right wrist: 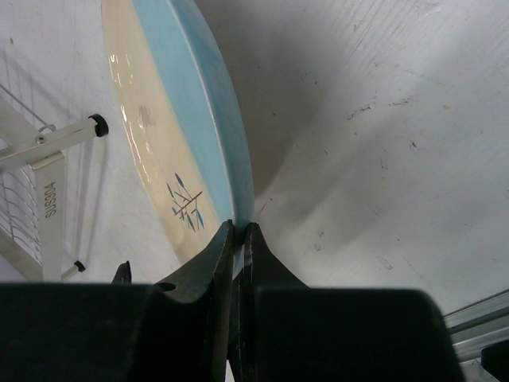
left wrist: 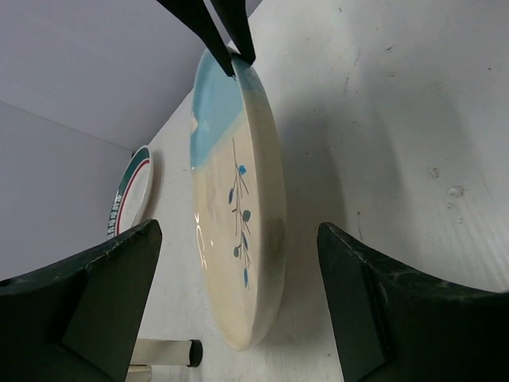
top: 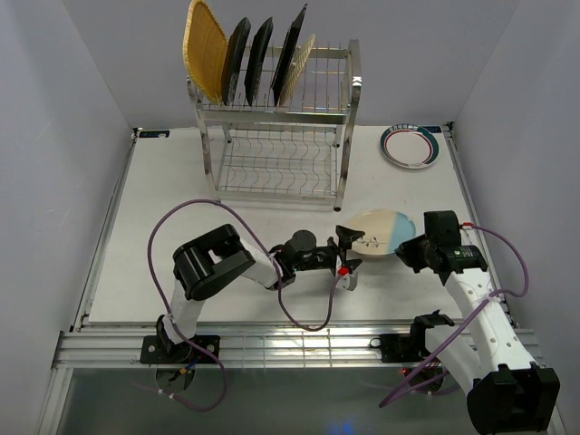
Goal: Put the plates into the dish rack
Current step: Pick up the plate from the corner of the board.
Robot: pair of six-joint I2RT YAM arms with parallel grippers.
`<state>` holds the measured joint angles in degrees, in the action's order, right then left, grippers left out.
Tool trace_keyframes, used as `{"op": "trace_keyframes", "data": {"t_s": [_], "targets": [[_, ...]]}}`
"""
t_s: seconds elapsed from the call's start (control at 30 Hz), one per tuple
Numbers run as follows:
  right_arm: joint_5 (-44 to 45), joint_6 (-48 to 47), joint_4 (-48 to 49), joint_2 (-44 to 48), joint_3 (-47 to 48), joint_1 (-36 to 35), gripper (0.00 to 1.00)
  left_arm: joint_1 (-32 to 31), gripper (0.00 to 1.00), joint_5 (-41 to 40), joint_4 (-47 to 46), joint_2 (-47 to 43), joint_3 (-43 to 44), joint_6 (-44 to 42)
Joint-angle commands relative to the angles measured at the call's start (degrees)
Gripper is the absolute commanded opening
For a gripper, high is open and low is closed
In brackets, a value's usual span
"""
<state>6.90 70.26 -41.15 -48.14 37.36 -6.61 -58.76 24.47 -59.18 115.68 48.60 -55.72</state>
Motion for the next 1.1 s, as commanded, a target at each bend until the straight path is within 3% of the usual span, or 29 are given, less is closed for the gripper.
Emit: {"op": "trace_keyframes", "data": {"t_s": [0.0,0.1,0.23,0.43,0.57,0.7,0.87,1.07], "targets": [[-1.36,0.23,2.56,2.26,3.77,-0.42,0.08,-1.35,0.89,-0.47,3.28,0.34,1.23,-1.49],[-2.23,-0.03,2.56,2.44,3.68,-0.42,0.08,-1.88,0.82,-2.92,3.80,2.09,2.72,-1.58],[-2.94,-0.30,2.65,2.44,3.42,-0.51,0.08,-2.41,0.53,-3.90,4.42,4.03,4.40,-3.60],[-3.38,-0.47,3.18,2.79,2.63,-0.68,0.08,-3.29,0.40,-7.15,4.51,5.87,6.68,-3.95],[-3.12,-0.74,3.26,3.23,2.10,-0.68,0.08,-3.55,0.17,-8.47,3.98,5.96,7.21,-3.95],[-4.17,-1.61,4.14,3.05,1.14,-0.68,0.08,-4.25,0.00,-11.28,0.66,6.49,7.74,-3.52],[-4.26,-2.41,4.85,2.87,0.61,-0.68,0.08,-4.52,0.00,-13.48,-2.25,7.54,7.65,-3.34],[-4.00,-2.84,5.63,3.75,-0.19,-0.68,0.27,-4.69,0.00,-14.97,-5.16,7.72,7.12,-2.81]]}}
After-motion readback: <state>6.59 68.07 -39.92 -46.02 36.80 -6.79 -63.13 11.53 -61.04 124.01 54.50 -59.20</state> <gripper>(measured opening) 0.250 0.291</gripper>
